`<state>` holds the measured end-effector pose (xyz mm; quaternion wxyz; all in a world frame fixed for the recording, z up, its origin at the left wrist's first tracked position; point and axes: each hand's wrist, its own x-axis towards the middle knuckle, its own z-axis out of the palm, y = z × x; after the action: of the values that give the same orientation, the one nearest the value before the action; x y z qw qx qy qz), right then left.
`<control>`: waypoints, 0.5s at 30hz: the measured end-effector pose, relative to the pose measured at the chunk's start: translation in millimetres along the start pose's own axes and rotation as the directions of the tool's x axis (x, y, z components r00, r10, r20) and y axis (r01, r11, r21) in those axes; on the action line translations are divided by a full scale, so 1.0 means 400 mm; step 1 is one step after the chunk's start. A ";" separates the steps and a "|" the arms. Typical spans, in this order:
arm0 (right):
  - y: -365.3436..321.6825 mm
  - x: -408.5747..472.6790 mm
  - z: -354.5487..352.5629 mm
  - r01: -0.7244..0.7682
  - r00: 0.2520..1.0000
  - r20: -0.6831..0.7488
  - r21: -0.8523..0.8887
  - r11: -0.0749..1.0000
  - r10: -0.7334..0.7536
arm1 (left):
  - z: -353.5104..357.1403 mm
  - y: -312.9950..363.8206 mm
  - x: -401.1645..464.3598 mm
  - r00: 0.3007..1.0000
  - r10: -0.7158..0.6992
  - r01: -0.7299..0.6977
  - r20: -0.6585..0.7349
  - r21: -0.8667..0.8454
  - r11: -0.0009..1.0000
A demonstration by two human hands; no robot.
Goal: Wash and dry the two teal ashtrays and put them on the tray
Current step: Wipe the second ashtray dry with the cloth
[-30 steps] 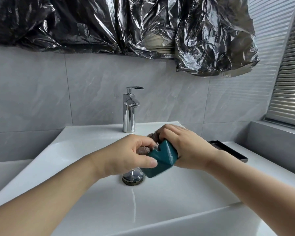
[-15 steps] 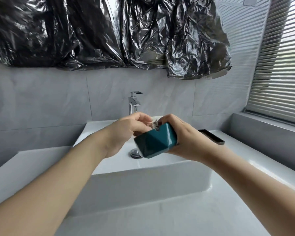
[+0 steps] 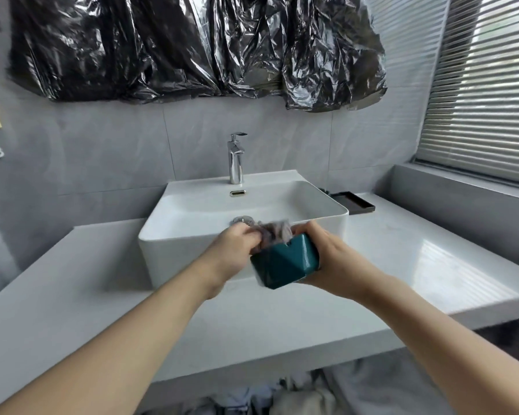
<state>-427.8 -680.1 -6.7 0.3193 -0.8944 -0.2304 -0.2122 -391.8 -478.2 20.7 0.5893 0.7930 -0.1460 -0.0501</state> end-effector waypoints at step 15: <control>0.065 -0.050 0.182 -0.109 0.969 -0.243 -0.284 0.953 0.039 | -0.059 -0.124 -0.022 0.880 0.167 -0.033 -0.444 0.293 0.955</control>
<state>-412.7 -654.7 -80.8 0.2150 -0.9086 -0.1229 -0.3362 -385.7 -440.8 -20.1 0.4920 0.8477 -0.0476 0.1926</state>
